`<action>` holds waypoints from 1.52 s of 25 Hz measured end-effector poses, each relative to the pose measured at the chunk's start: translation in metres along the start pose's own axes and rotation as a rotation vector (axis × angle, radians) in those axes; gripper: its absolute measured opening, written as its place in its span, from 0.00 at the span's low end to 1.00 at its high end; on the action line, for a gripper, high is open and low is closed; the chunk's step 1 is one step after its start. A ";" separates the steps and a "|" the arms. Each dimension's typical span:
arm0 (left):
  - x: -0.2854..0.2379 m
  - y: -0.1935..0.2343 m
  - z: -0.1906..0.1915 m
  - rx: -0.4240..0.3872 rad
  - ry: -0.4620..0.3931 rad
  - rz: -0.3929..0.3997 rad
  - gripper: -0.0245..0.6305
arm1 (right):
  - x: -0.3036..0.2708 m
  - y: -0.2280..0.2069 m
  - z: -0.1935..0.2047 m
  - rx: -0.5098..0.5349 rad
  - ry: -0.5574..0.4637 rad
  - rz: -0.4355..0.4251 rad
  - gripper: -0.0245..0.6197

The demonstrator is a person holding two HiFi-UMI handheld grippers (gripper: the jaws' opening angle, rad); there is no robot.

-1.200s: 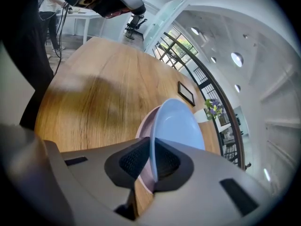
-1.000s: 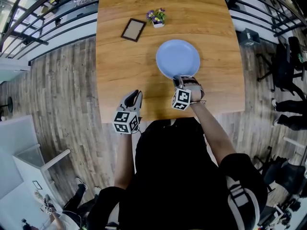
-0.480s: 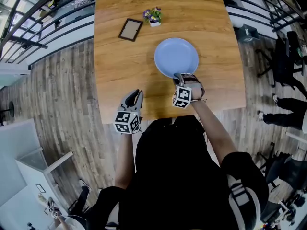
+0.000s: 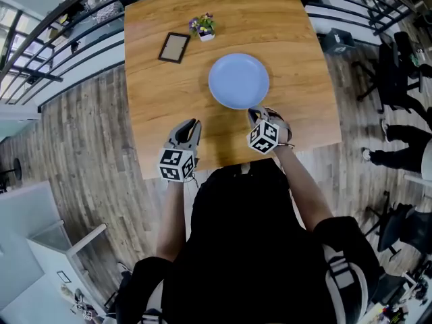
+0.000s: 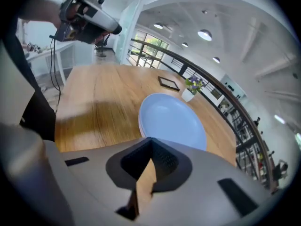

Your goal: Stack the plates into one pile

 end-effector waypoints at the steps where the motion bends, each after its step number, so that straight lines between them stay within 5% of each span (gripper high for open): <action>1: -0.002 -0.002 -0.002 -0.005 -0.003 0.006 0.13 | 0.007 -0.003 0.002 -0.039 -0.018 -0.011 0.05; 16: -0.011 -0.030 -0.013 -0.053 0.008 0.052 0.13 | 0.098 -0.038 0.006 -0.322 -0.356 -0.124 0.05; 38: -0.014 -0.033 -0.016 -0.062 0.009 0.074 0.13 | 0.098 -0.042 0.011 -0.333 -0.356 -0.095 0.05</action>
Point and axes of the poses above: the fingertips, and each gripper's own axes: x backward along the fingers, y to its left, z out of its underside, the point moved 5 cm from there along x, backward along the fingers, and after that the axes turned 4 degrees about y, right-handed, at the moved point
